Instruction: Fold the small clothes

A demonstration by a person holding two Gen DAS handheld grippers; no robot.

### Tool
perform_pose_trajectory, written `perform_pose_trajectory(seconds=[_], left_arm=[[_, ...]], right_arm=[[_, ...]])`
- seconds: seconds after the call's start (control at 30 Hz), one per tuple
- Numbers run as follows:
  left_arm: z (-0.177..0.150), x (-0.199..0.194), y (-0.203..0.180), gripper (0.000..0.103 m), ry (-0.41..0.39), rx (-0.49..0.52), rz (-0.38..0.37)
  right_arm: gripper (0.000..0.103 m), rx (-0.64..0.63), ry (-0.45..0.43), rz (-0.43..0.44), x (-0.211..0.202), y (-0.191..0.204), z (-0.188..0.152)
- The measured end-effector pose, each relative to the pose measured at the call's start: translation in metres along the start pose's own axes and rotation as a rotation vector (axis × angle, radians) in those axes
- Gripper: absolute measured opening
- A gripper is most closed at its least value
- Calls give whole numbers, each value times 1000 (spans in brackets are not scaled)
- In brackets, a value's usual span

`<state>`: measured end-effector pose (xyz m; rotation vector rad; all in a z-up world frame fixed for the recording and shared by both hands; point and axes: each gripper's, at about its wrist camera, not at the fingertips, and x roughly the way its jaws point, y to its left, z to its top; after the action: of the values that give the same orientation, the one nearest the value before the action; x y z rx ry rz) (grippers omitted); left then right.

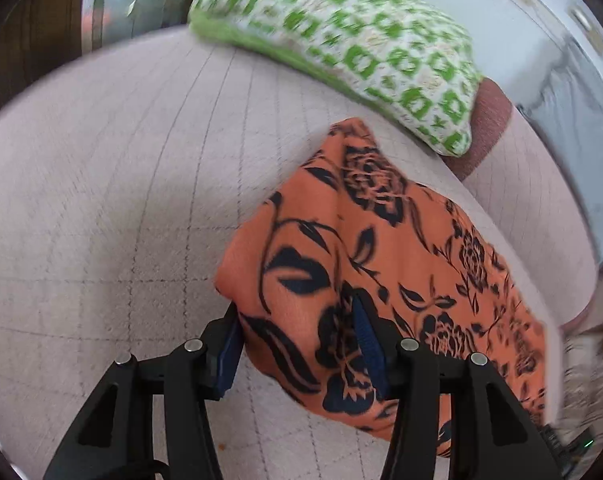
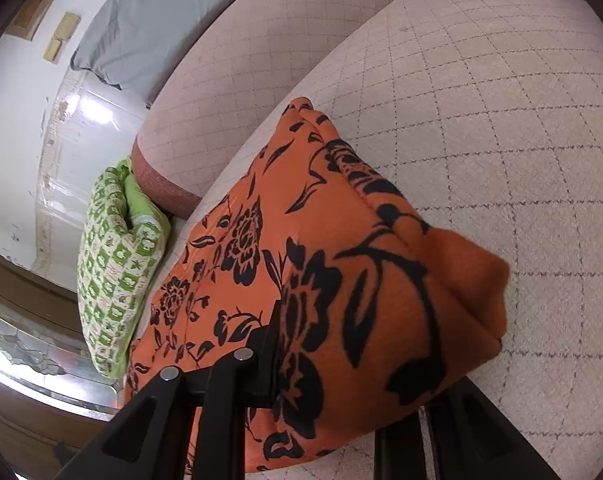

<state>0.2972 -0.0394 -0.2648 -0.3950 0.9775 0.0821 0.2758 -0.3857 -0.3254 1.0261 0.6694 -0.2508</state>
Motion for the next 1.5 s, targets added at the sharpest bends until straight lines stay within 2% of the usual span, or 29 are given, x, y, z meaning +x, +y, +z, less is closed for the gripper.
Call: perform_pose_trajectory(seconds=[0.07,0.13,0.27,0.3,0.43,0.5,0.57,0.63,0.77,1.07,1.27,1.37,1.43,1.5], left_arm=[[-7,-4,-21,57,-44,101,58],[-17,-6,-46,67,-77,207,112],[-24,3,-72,70,-94,337,152],[-23,6,-69,70,-80,326,155],[-4,28,-39,70,38,158,108],[4,37,-17,68,94,50,48],[9,37,-3,54,98,-21,2],[12,36,4,34,108,-65,-68],[12,33,15,23,107,-123,-154],[-1,-20,22,21,50,-44,-201],[-42,-56,61,21,107,-45,-221],[-73,-77,78,22,115,-9,-205],[-88,-81,88,26,143,5,-181],[-93,-82,99,30,185,-8,-167]], right_arm=[[25,11,13,-8,4,-2,0],[25,37,22,8,7,-6,0],[25,22,23,16,8,-8,0],[25,16,25,20,7,-9,0],[25,28,41,47,8,-12,2],[25,27,46,50,7,-14,2],[25,19,45,56,3,-18,4],[22,28,45,63,1,-20,4],[20,-15,2,70,-13,-12,3],[19,-223,-124,38,-67,28,-14],[18,-194,-66,17,-114,-4,-41],[18,-196,-50,3,-144,-27,-64],[19,-190,-31,-9,-160,-41,-82],[23,-156,73,-57,-158,-56,-91]])
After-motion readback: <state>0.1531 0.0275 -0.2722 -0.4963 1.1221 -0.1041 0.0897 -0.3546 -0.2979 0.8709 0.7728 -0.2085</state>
